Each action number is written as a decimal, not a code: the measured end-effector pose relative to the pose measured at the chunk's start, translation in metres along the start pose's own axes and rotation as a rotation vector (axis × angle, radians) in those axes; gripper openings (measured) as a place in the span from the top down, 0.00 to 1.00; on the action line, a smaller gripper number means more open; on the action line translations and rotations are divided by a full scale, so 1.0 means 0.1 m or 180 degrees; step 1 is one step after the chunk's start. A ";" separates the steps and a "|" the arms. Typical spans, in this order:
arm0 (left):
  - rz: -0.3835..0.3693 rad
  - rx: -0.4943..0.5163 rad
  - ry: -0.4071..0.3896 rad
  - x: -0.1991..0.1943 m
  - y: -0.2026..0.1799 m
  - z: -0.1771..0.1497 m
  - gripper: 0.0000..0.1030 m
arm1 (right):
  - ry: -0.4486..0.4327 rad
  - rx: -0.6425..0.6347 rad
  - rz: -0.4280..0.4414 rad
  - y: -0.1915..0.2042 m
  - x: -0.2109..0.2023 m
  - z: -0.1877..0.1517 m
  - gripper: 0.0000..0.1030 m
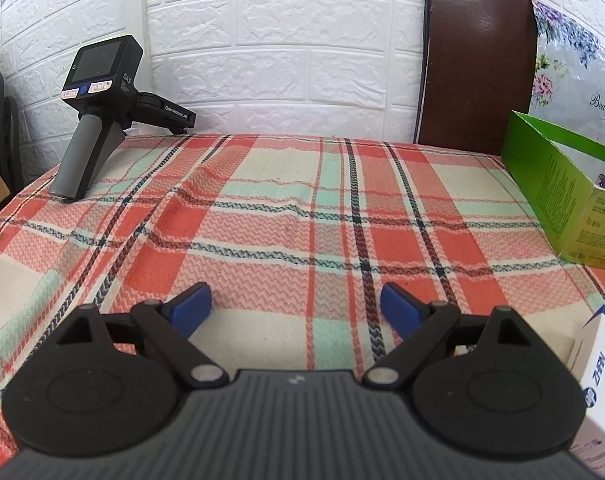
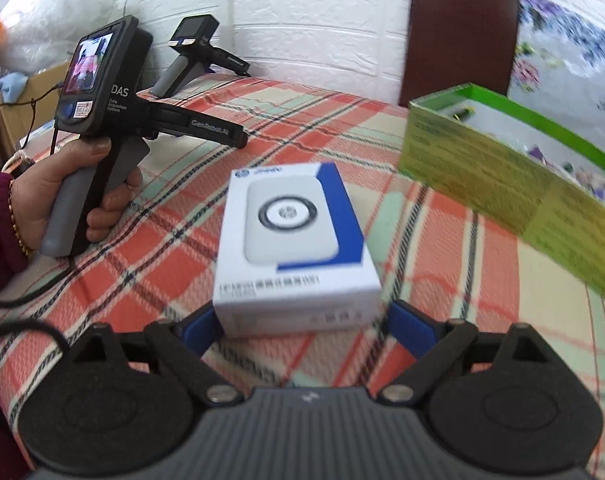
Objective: Organize objects
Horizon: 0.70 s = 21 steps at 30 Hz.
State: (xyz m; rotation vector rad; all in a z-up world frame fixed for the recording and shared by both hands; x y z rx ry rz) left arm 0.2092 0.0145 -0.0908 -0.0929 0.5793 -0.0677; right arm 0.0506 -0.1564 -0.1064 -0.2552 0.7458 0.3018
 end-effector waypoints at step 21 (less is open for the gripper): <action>0.0234 -0.0031 0.0070 -0.03 0.02 -0.03 0.00 | -0.0285 0.0224 -0.0115 0.05 -0.06 -0.18 0.00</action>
Point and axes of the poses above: each gripper's, at about its wrist camera, not at the fingertips, and x roughly the way its jaws point, y to its left, z to its top, the point moved 6 cm from there along x, roughly the way its jaws point, and after that the axes turned 9 degrees about -x, right-handed, at the moved point
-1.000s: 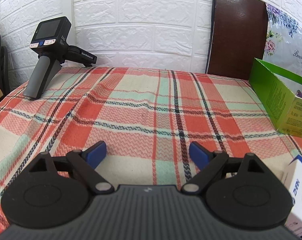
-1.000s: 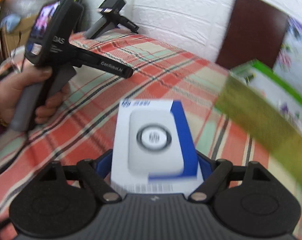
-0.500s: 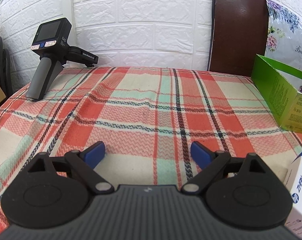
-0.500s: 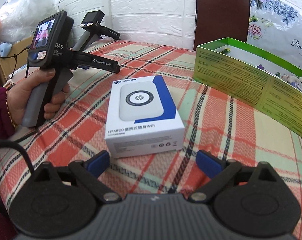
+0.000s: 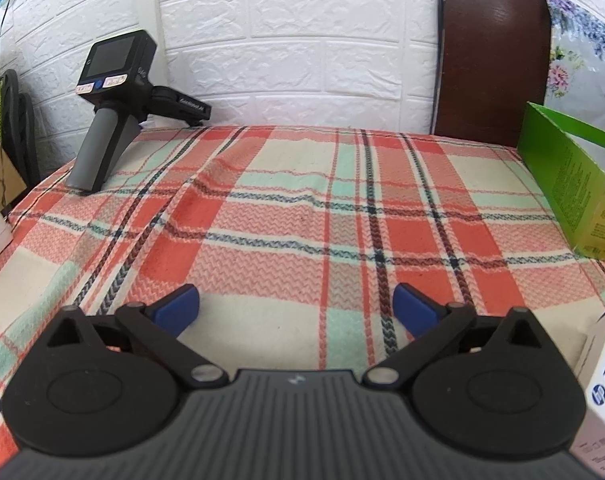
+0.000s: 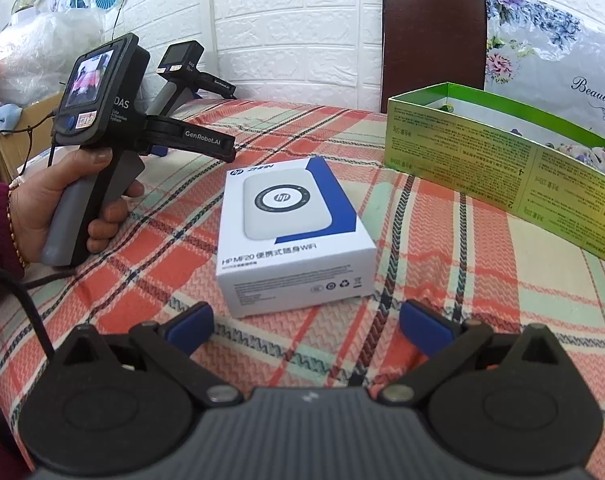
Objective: Organize objects
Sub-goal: 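Reach the left gripper to the HP ZHAN box and grasp it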
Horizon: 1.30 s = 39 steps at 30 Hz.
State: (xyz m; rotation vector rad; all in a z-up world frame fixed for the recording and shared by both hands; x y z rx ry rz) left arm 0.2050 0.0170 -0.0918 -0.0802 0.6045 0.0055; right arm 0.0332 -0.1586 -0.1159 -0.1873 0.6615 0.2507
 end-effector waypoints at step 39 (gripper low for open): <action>-0.1350 0.0214 0.0593 -0.61 -0.81 0.04 0.06 | -0.0072 0.0170 0.0006 -0.08 0.00 0.07 0.00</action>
Point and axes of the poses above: each gripper's, at about its wrist camera, not at the fingertips, and x roughly the way its jaws point, y to its left, z to its top, the point moved 6 cm from there along x, roughly the way its jaws point, and after that the axes turned 9 degrees about -x, right-handed, at the moved point
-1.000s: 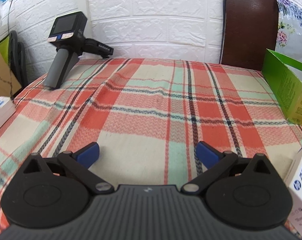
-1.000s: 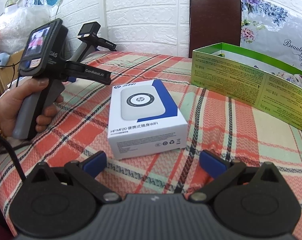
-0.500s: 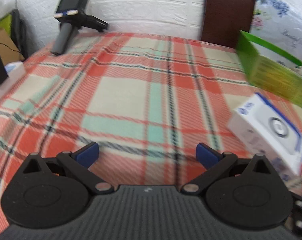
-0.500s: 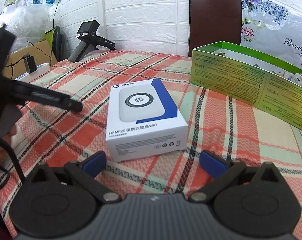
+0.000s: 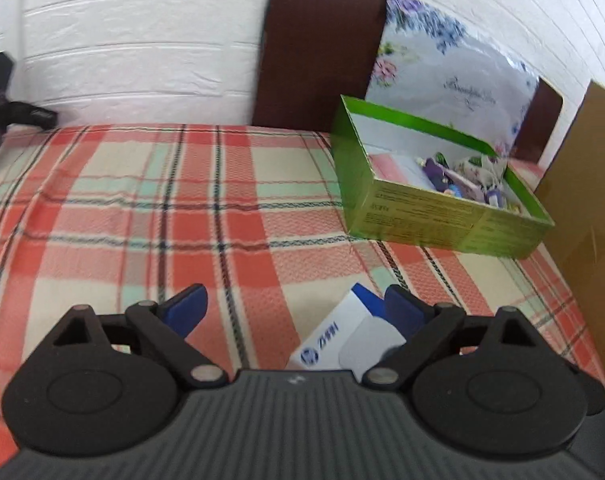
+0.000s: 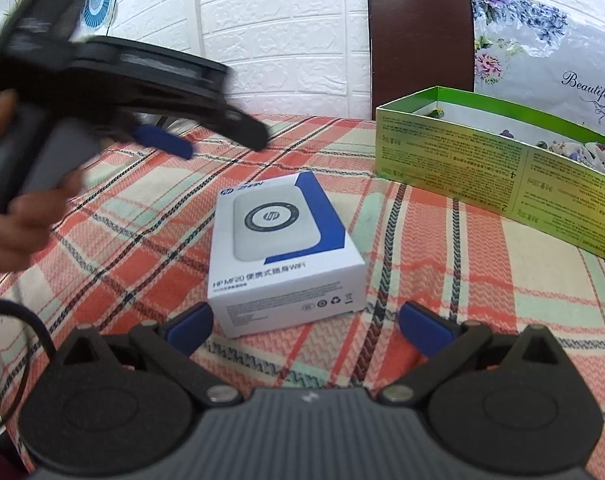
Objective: Organize objects
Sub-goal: 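Reach the left gripper to the HP ZHAN box and grasp it, then lift the HP ZHAN box with the left gripper toward the green box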
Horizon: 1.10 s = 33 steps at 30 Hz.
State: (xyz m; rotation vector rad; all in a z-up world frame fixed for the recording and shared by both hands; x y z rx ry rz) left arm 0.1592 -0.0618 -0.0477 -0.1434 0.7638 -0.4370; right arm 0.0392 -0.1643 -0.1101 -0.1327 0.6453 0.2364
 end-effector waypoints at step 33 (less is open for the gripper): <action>0.0054 0.0021 0.0323 -0.15 -0.60 -0.65 0.21 | 0.0058 -0.0074 -0.0130 -0.33 -0.28 -0.16 0.04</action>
Point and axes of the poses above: each gripper's, at about its wrist camera, not at the fingertips, and x roughly the way its jaws point, y to its left, z to its top, the point moved 6 cm from there along x, roughly the way its jaws point, and after that the axes turned 9 degrees about -x, right-handed, at the moved point
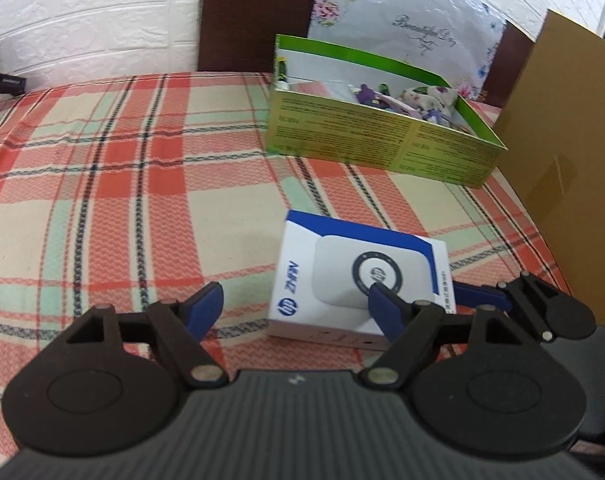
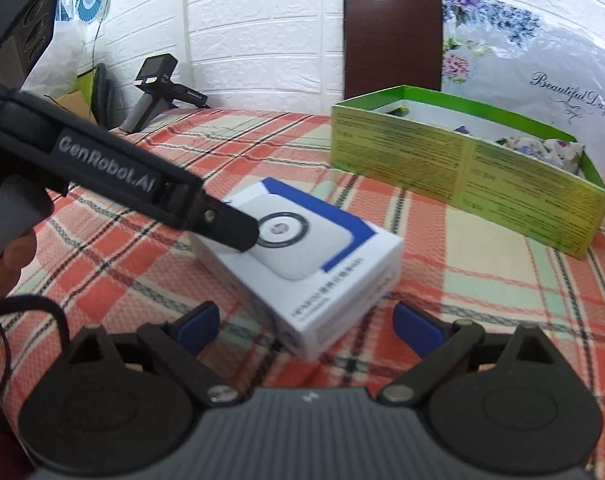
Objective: Organize objects
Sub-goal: 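Lift the HP ZHAN box with the left gripper toward the green box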
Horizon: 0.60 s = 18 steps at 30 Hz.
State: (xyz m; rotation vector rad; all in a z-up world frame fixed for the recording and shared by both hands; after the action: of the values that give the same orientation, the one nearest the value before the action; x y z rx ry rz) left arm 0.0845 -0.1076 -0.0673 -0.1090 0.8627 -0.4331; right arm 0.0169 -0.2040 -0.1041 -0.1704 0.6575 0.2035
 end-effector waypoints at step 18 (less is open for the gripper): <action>0.0163 -0.0084 -0.0009 0.07 0.09 0.08 0.11 | 0.0056 0.0144 -0.0177 -0.06 0.12 0.03 0.00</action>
State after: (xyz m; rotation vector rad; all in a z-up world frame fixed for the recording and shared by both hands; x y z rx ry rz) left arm 0.0971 -0.1032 -0.0696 -0.1116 0.8668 -0.3738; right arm 0.0292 -0.2072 -0.1087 -0.1469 0.6736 0.1336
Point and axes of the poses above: each gripper's, at about its wrist camera, not at the fingertips, and x roughly the way its jaws point, y to its left, z to its top, the point moved 6 cm from there along x, roughly the way its jaws point, and after that the axes turned 9 degrees about -x, right-handed, at the moved point
